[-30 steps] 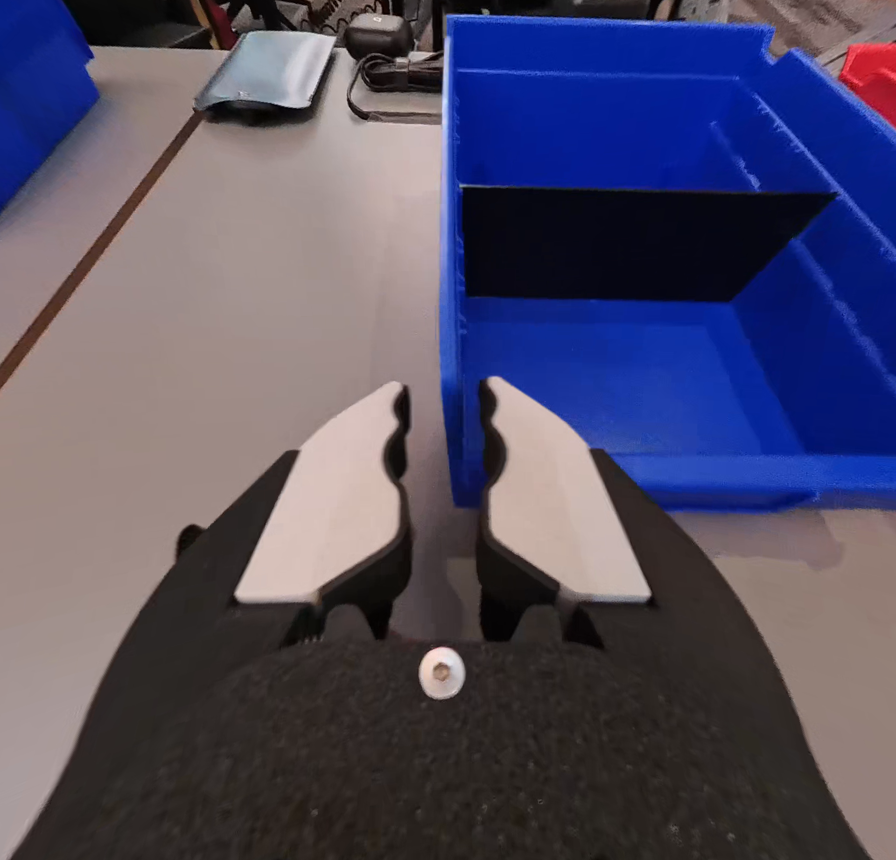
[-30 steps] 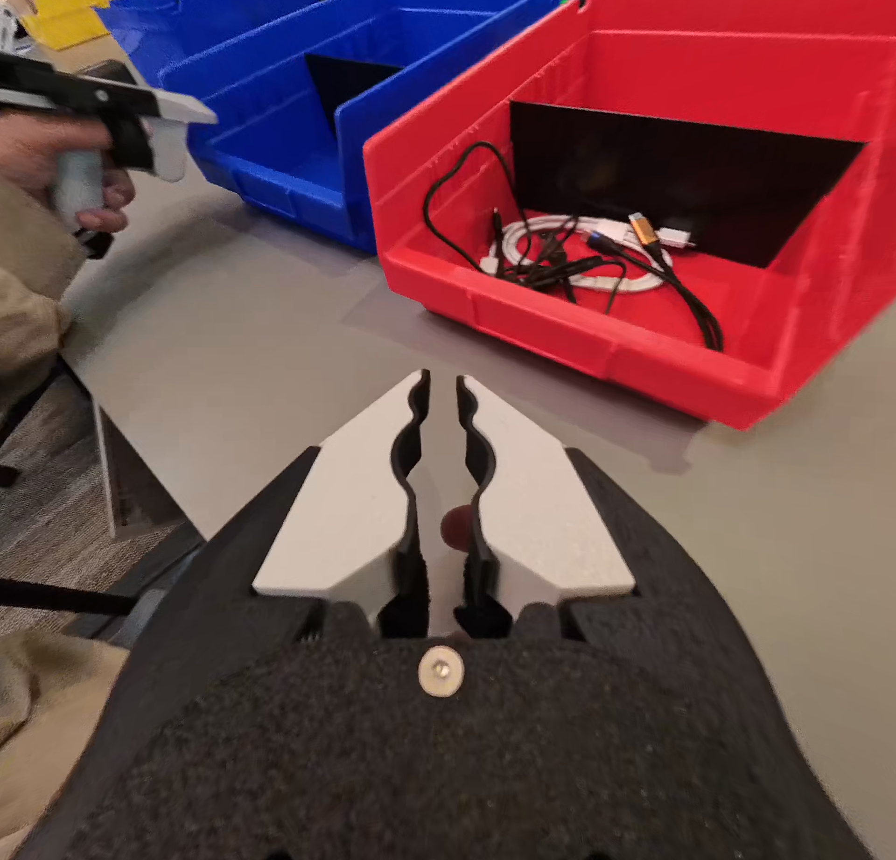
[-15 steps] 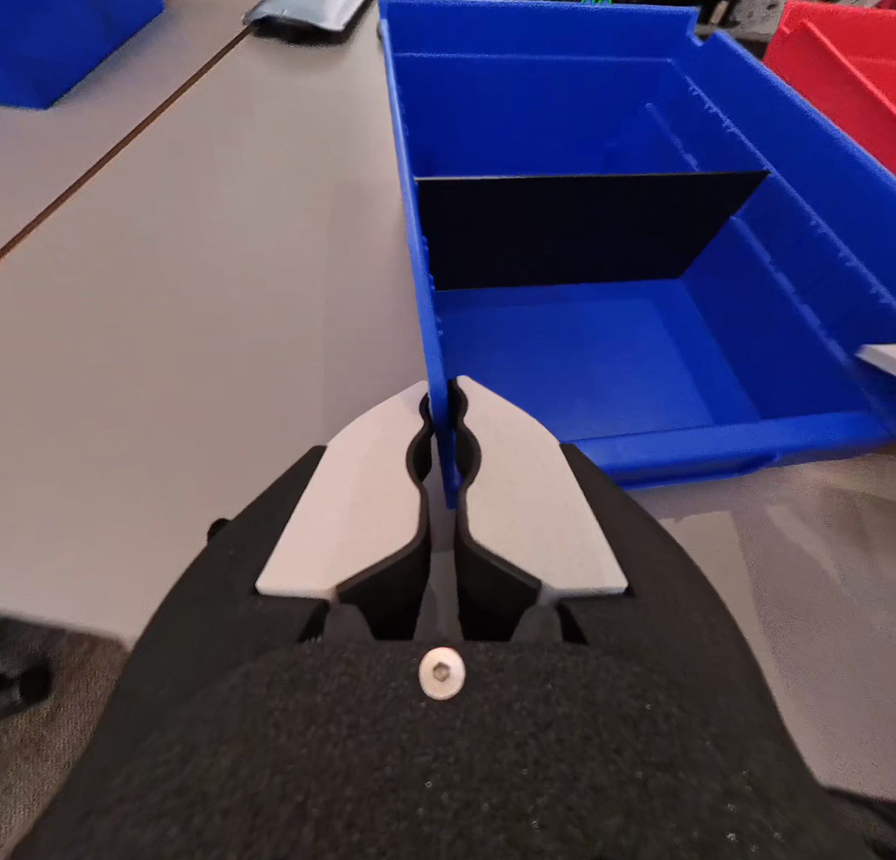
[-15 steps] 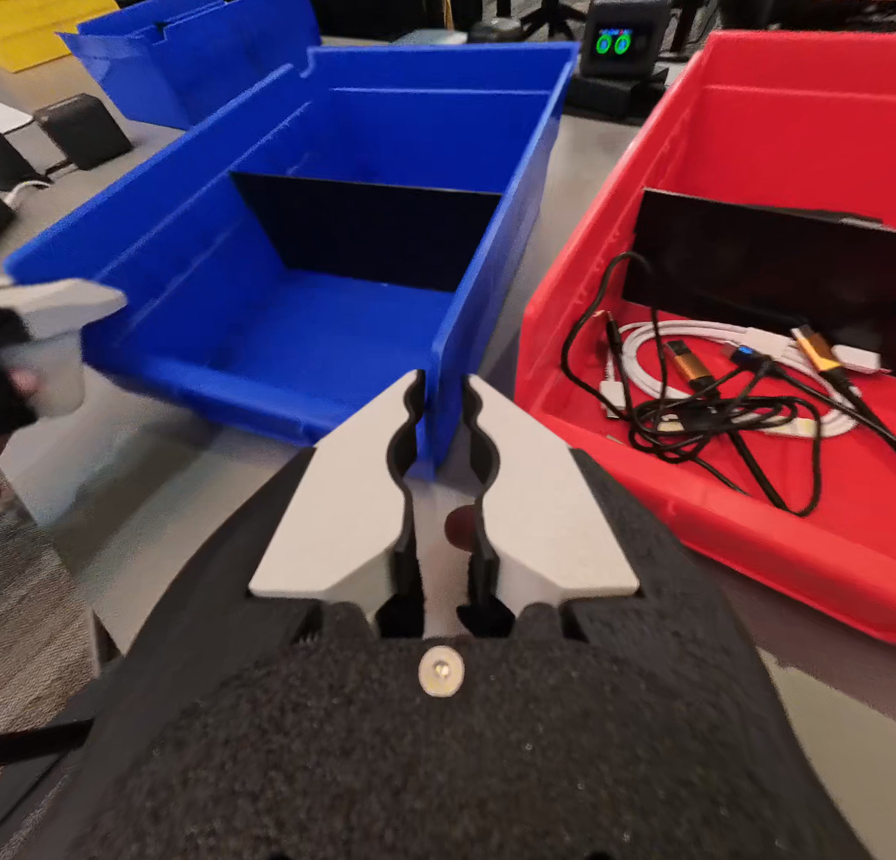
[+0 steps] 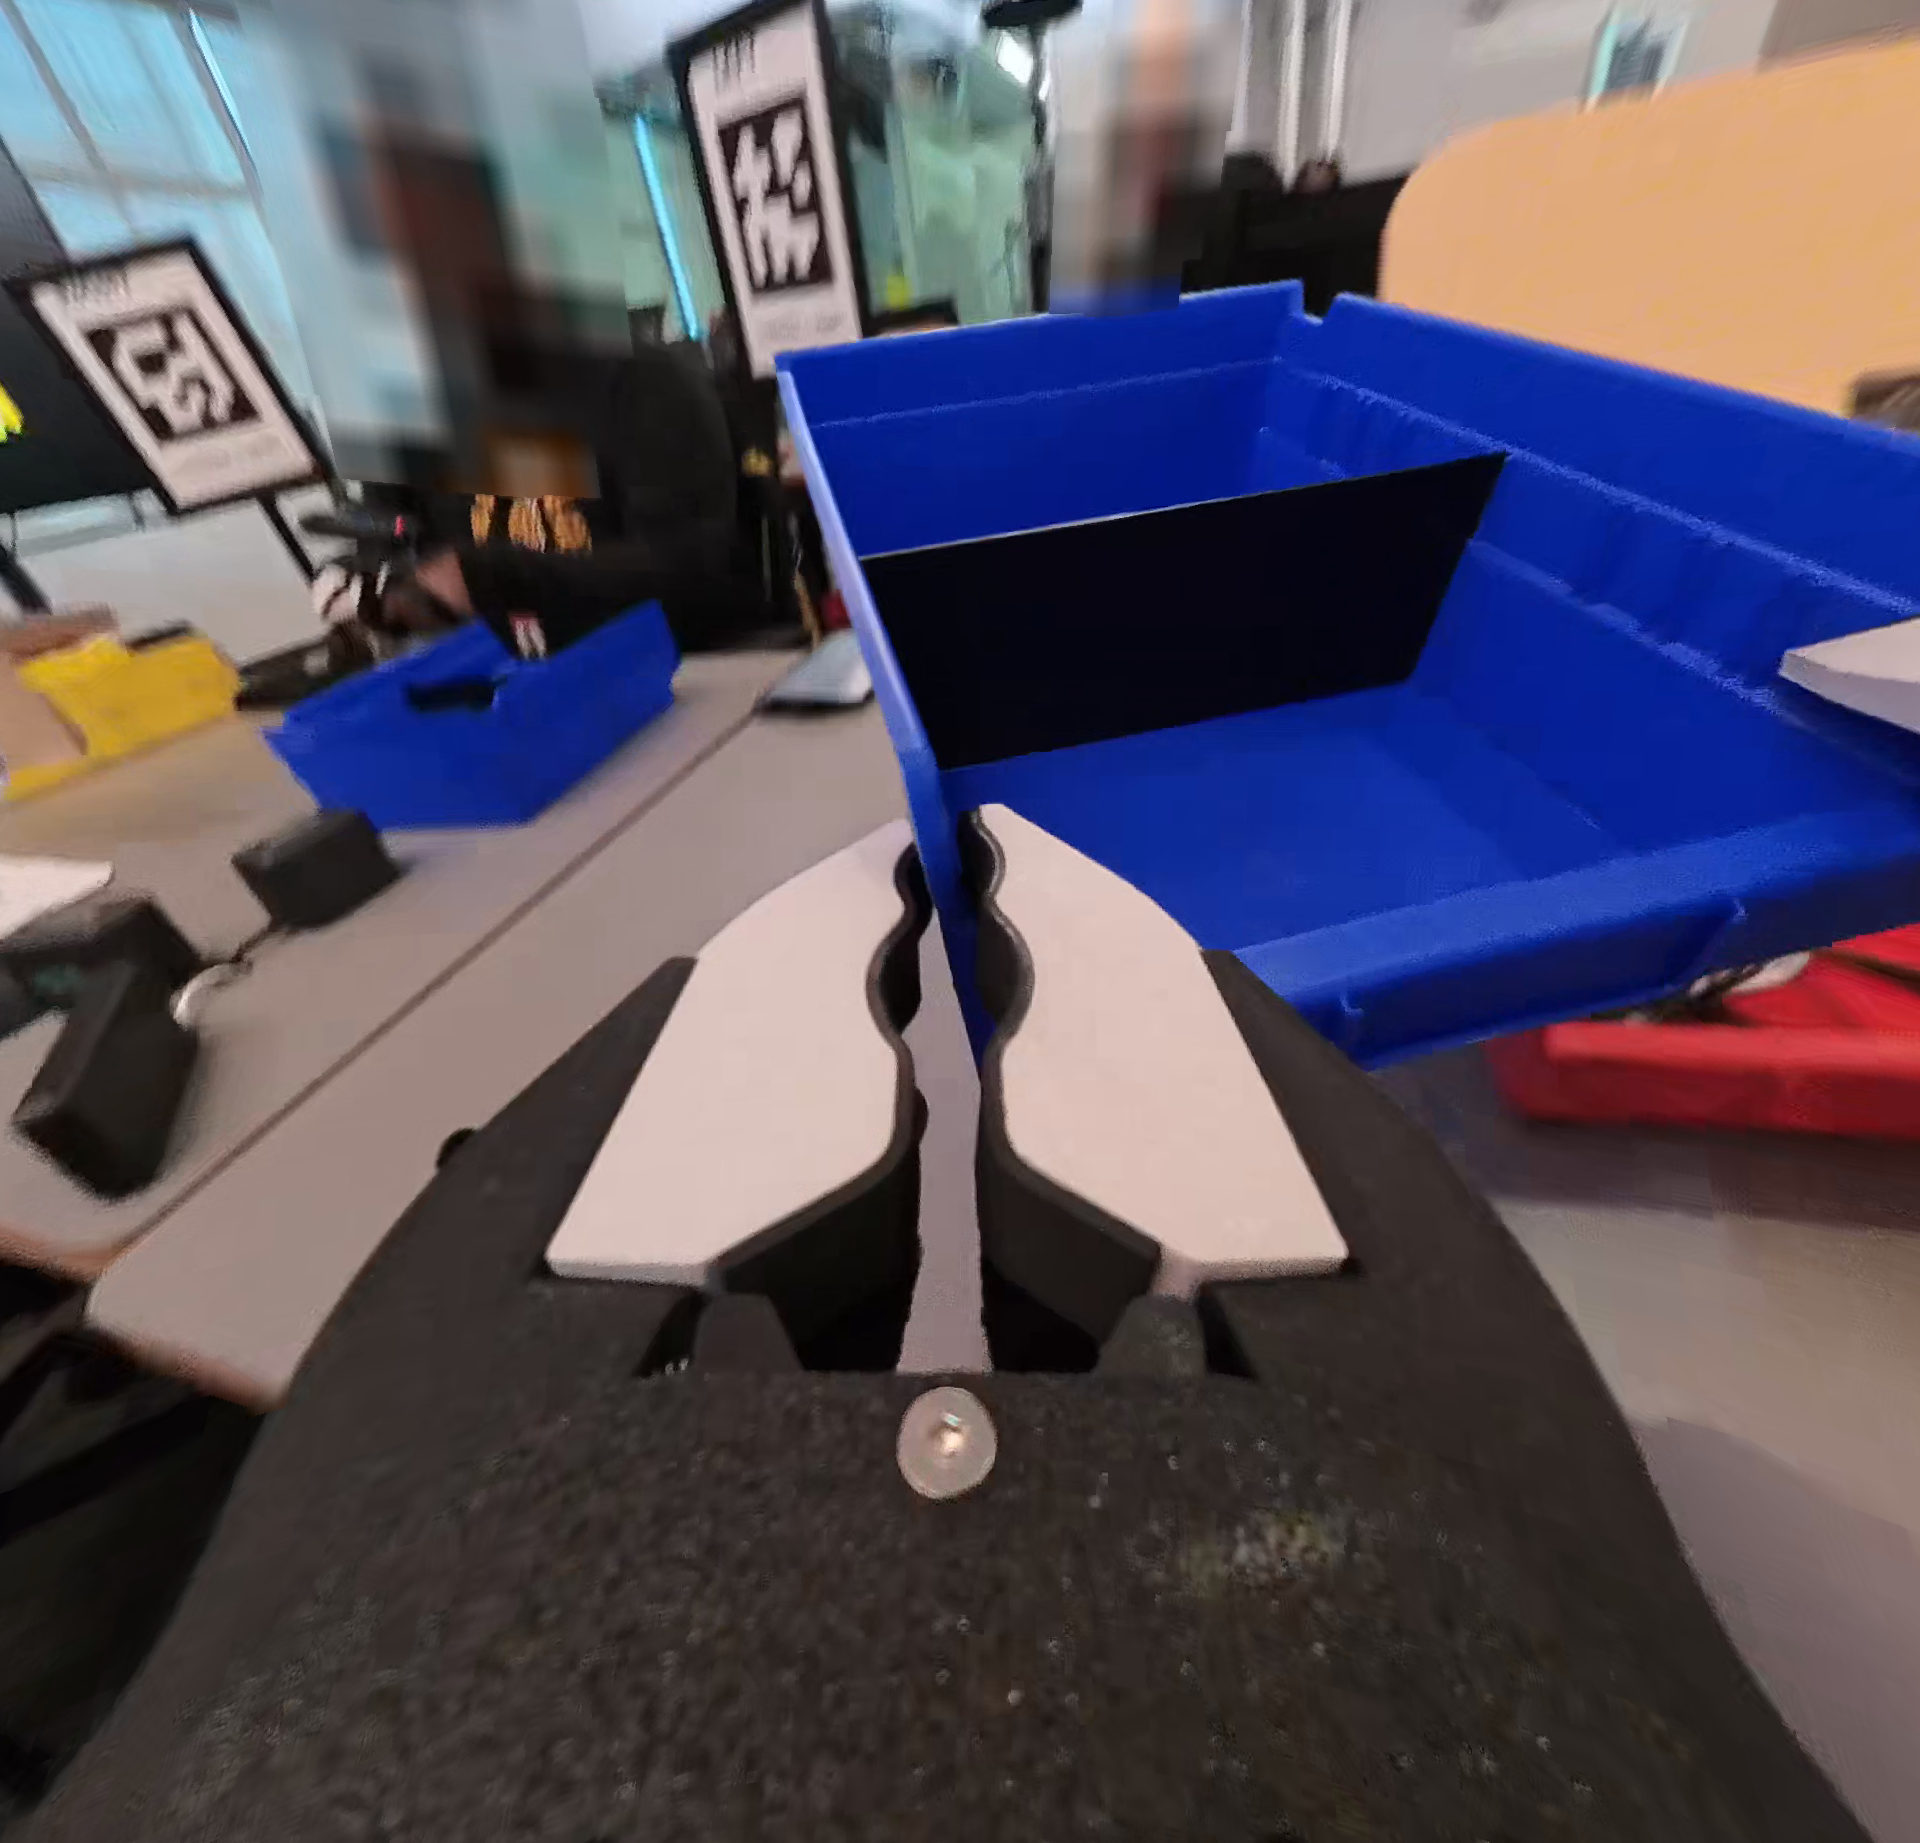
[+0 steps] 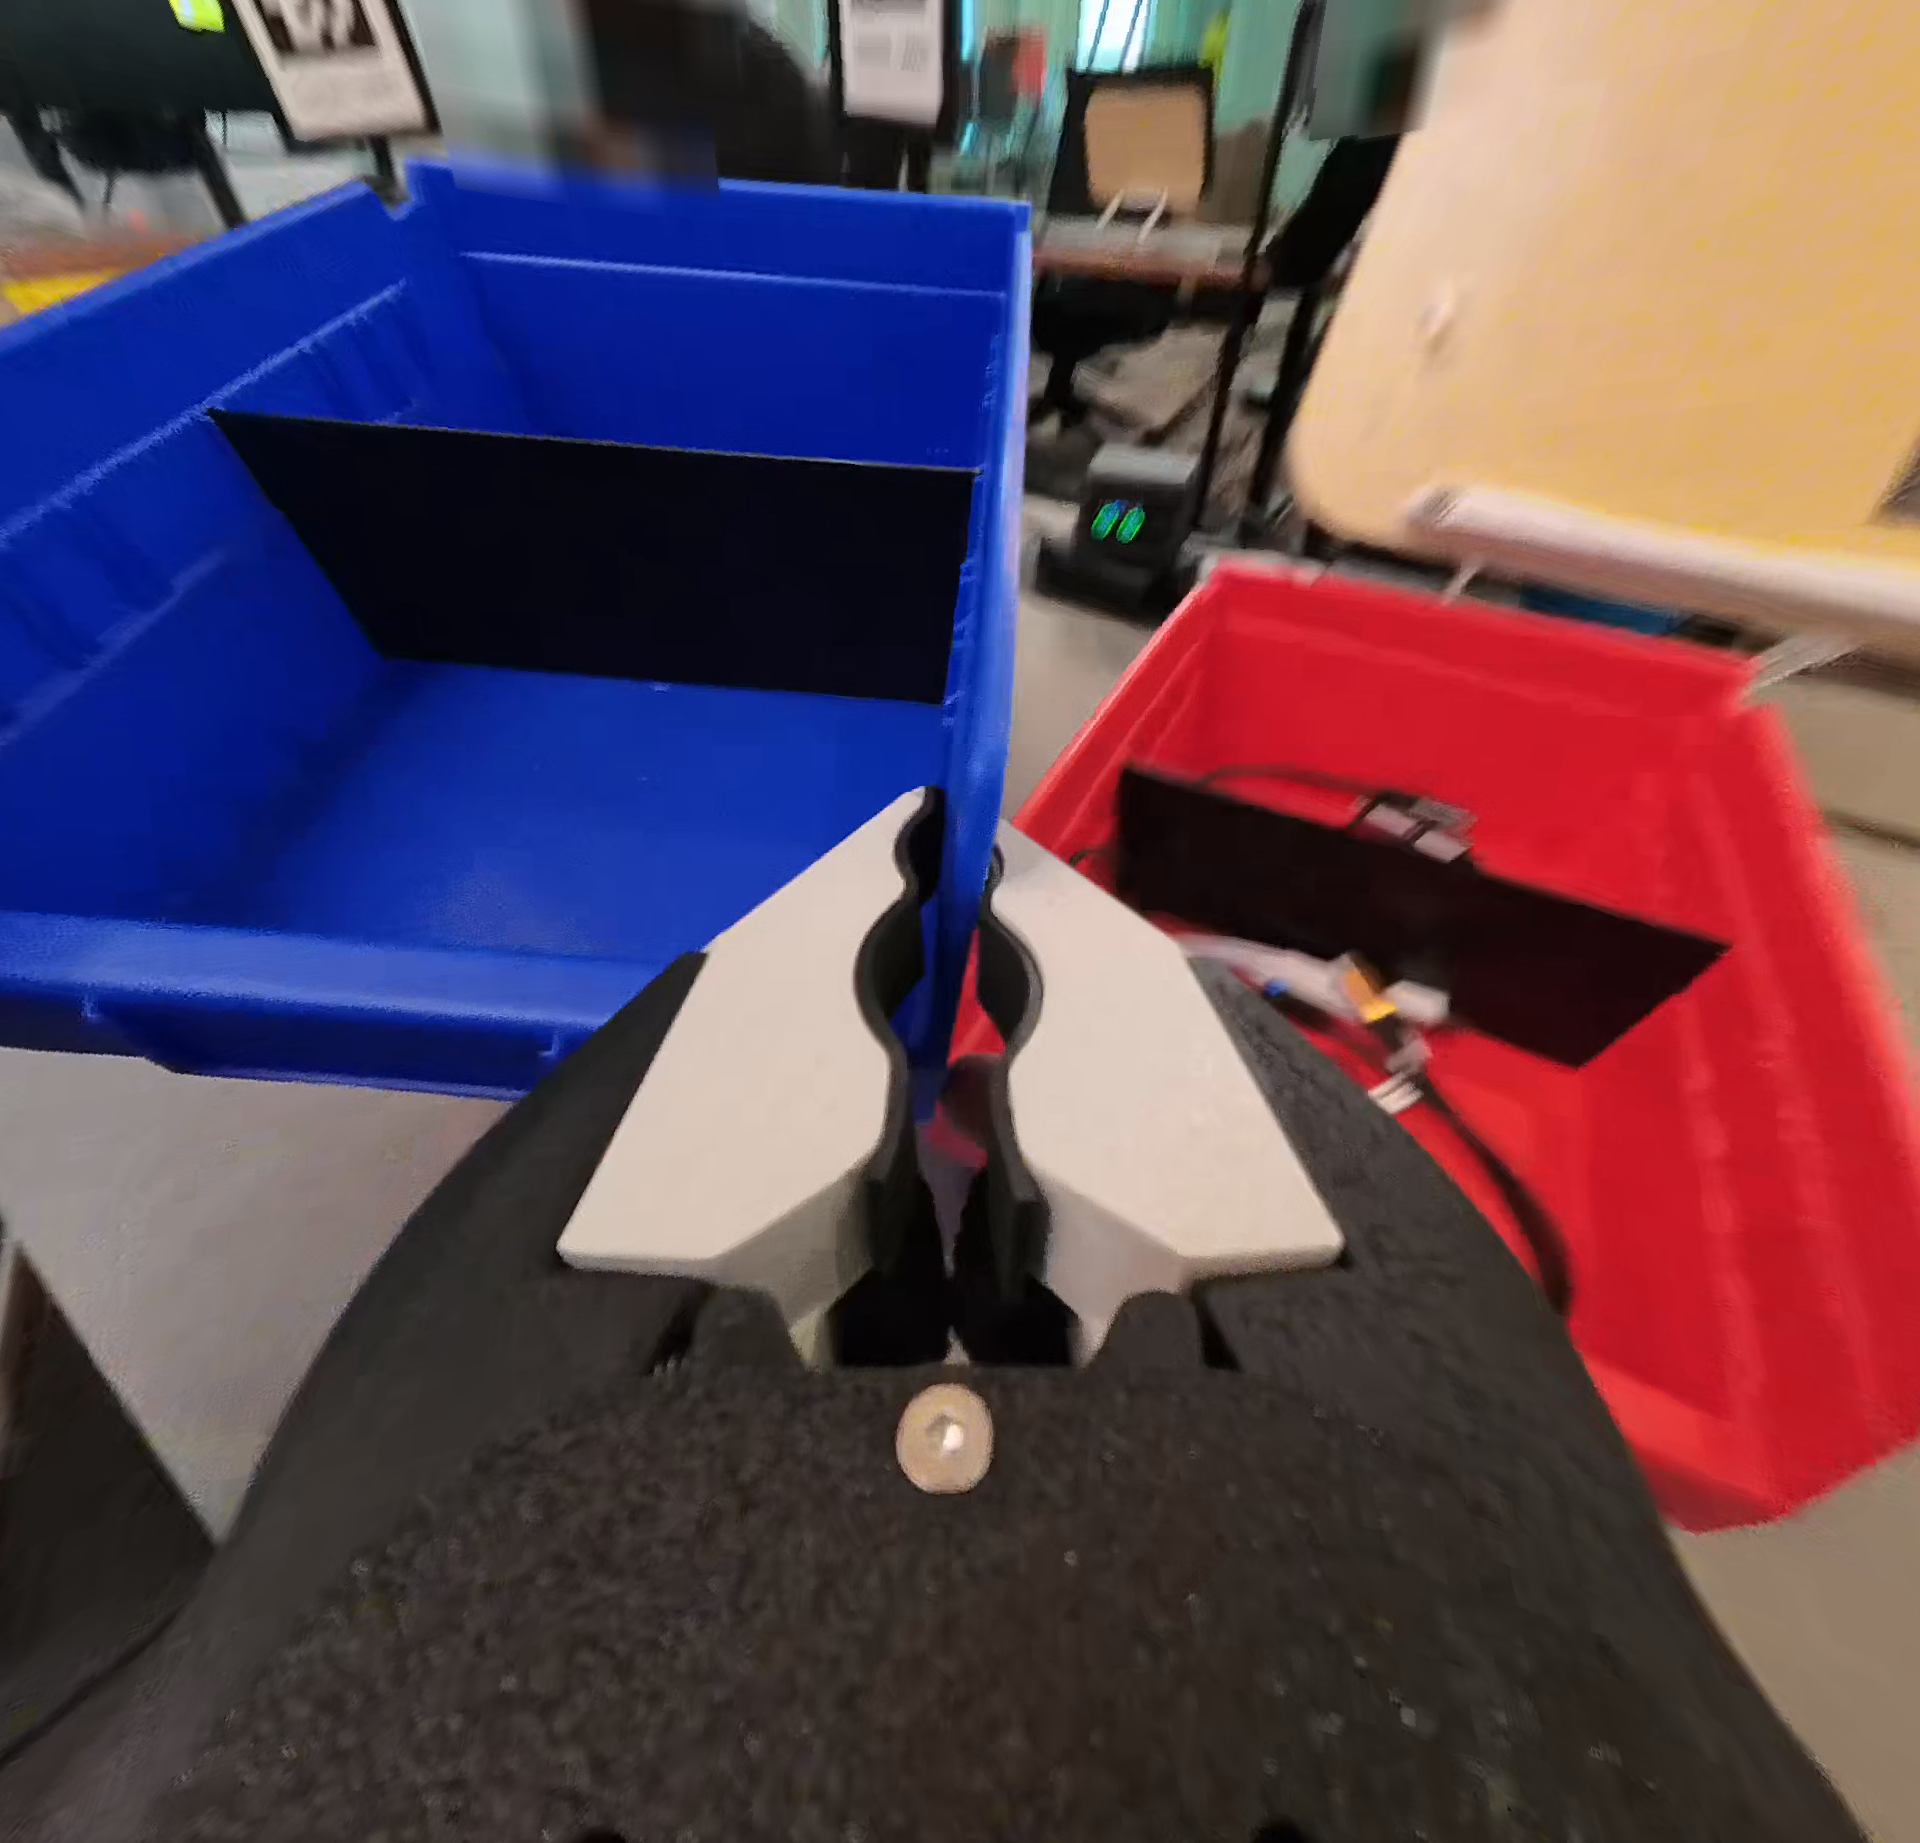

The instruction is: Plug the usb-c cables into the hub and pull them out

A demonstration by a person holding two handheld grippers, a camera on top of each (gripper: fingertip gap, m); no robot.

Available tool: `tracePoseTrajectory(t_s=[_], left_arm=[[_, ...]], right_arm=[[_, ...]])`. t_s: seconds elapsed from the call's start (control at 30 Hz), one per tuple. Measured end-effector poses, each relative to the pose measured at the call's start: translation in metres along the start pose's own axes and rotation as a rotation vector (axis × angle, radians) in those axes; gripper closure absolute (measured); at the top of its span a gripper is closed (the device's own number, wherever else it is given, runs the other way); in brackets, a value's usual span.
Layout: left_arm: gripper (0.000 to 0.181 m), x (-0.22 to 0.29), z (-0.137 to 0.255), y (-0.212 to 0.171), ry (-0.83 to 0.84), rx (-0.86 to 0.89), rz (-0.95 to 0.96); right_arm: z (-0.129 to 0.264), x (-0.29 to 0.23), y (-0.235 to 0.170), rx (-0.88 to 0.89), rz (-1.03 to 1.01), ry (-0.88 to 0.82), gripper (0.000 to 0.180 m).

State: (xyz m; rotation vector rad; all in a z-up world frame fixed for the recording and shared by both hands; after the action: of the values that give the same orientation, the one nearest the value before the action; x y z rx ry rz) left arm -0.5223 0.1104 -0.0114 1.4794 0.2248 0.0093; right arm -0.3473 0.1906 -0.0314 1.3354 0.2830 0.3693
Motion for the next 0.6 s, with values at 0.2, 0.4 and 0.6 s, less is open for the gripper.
tracePoseTrajectory(t_s=[0.2, 0.4, 0.6], left_arm=[[0.174, 0.110, -0.021, 0.084, -0.199, 0.188, -0.093], [0.173, 0.289, -0.047, 0.097, -0.445, 0.131, -0.156], [0.175, 0.454, -0.022, 0.060, -0.644, 0.060, -0.202]], right_arm=[[0.059, 0.115, 0.067, 0.170, 0.026, -0.195, 0.179], [0.124, 0.279, 0.043, 0.084, -0.003, -0.445, 0.179], [0.200, 0.408, -0.066, -0.029, -0.217, -0.575, 0.179]])
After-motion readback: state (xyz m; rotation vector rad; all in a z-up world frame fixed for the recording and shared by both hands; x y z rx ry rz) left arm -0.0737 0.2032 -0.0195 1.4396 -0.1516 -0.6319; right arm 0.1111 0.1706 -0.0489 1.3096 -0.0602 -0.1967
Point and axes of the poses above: each gripper's, where its closed fingertips meet, z back along the fingers, y out of its top, x = y × z across the jaws, the point moved 2 cm from there along z, back along the fingers, and after that the axes turned 3 degrees about -x, right-handed, at the moved point
